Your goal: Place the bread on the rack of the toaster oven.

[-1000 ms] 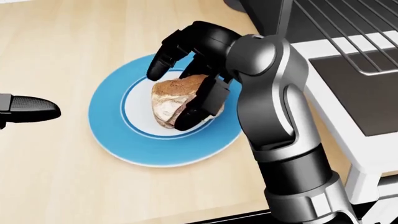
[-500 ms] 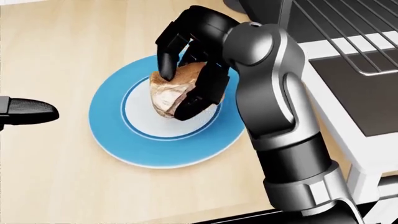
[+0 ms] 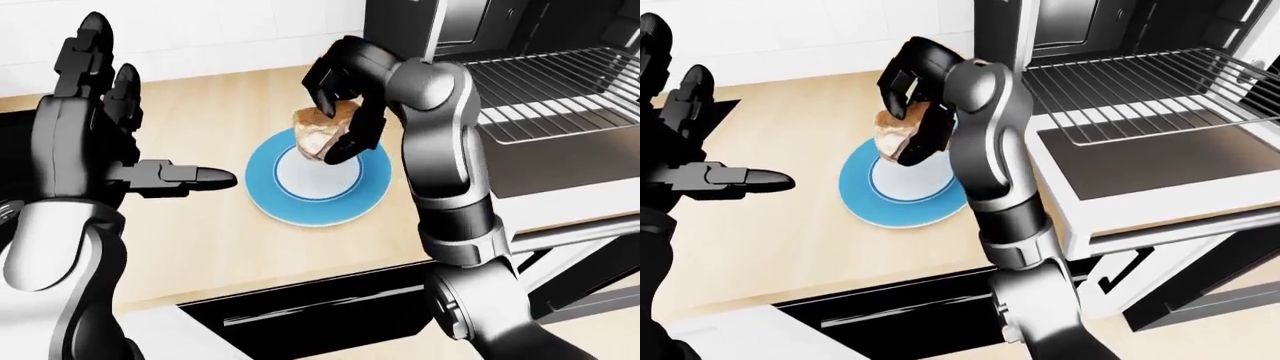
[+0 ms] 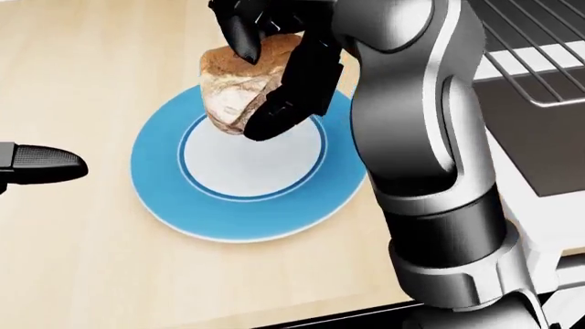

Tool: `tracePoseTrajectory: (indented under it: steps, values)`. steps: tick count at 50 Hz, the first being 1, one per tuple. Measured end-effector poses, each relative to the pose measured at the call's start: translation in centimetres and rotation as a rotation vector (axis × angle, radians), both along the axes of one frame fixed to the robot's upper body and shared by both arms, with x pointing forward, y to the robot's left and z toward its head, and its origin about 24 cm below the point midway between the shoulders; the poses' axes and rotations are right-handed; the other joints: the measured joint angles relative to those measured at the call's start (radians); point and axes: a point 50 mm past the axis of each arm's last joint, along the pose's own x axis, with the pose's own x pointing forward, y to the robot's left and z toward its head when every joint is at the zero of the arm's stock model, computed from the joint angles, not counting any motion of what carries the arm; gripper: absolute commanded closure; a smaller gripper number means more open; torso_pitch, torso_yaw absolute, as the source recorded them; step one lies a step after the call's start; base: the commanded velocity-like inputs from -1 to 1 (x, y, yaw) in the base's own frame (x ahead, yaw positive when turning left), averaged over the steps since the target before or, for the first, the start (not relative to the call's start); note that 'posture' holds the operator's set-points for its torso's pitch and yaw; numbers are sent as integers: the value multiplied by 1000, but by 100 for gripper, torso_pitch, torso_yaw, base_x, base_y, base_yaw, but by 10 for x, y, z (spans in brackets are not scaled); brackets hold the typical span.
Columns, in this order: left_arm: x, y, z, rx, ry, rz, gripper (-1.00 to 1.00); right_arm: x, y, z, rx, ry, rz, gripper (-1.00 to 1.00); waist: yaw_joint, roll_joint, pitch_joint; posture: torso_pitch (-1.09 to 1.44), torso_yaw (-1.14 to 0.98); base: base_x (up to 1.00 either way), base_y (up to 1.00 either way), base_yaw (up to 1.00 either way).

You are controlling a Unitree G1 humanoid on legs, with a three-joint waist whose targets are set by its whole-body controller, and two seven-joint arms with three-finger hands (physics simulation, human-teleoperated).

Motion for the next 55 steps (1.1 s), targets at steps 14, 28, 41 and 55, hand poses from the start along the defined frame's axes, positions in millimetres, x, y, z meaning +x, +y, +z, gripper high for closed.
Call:
tracePoseTrajectory:
  steps: [14,28,41,55]
  values:
    - [3,-3,-2,-5,6,-4,-100,-20,-12,29,17,-81,-46,100,1,0,4,0,0,0,0,0]
    - [4,-3,-4,-9,7,-11,-100,-47,-33,51,44,-147,-124,100,-1,-2,7,0,0,0,0,0]
    - [5,-3,-4,-11,6,-15,-100,-97,-51,80,50,-226,-178,100,-3,0,16,0,0,0,0,0]
    - [7,-4,0,-14,-4,-17,-100,-117,-79,93,34,-231,-281,100,-7,1,20,0,0,0,0,0]
